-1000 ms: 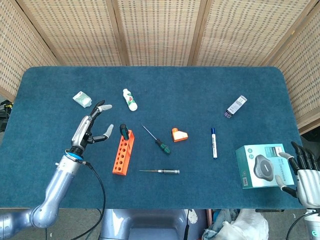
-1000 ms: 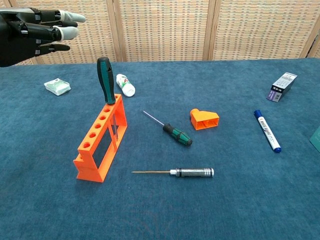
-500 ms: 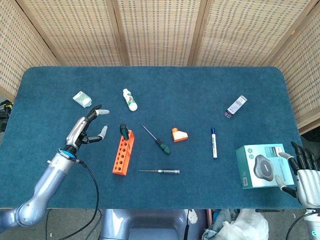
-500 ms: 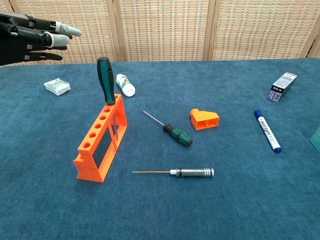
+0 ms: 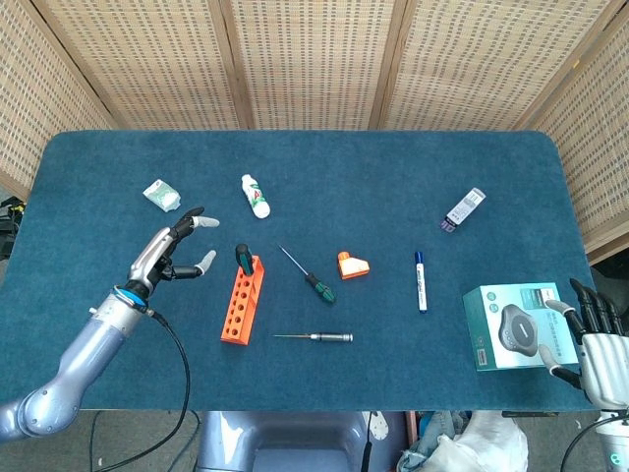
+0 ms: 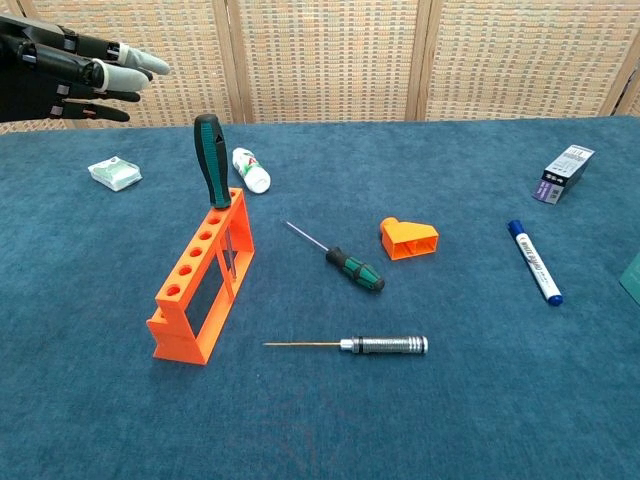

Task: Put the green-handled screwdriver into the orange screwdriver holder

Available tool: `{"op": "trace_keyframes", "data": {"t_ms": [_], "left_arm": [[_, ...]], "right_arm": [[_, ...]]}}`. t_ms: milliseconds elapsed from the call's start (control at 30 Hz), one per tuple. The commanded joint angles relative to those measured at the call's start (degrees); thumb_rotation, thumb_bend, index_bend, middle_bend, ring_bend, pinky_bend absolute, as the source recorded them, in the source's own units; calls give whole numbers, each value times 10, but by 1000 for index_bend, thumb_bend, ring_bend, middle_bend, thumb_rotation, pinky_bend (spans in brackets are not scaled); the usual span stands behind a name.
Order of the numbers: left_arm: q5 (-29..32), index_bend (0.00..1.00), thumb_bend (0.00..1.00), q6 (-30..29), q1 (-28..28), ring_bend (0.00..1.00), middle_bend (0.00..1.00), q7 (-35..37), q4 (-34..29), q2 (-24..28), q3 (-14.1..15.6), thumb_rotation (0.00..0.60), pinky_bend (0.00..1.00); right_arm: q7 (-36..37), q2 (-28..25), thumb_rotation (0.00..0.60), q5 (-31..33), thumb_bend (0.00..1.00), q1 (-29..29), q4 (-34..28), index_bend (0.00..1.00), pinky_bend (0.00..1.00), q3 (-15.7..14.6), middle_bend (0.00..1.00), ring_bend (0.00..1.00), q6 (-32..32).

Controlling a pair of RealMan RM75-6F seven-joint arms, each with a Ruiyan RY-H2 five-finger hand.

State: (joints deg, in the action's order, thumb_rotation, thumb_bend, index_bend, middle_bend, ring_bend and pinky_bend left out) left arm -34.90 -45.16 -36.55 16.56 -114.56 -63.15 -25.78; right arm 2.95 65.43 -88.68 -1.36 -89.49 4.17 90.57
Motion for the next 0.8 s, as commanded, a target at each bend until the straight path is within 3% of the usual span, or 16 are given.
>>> {"op": "trace_keyframes", "data": {"t_ms": [33, 400, 800], "left_arm": [[11, 214, 423, 11, -8, 0, 49, 3, 6, 5, 2, 600, 0], [61, 207, 383, 69, -53, 0, 79, 20, 36, 11, 8, 600, 0], [50, 207, 370, 106, -66, 0, 79, 42, 45, 14, 13, 600, 0]], "right_arm": [[0, 0, 600, 0, 268, 0, 0, 227, 0, 0, 0, 0, 0], [3, -1, 600, 0, 268, 1, 1, 227, 0, 0, 0, 0, 1], [4, 0, 600, 1, 268, 1, 1, 227, 0, 1, 0, 0, 2]]}}
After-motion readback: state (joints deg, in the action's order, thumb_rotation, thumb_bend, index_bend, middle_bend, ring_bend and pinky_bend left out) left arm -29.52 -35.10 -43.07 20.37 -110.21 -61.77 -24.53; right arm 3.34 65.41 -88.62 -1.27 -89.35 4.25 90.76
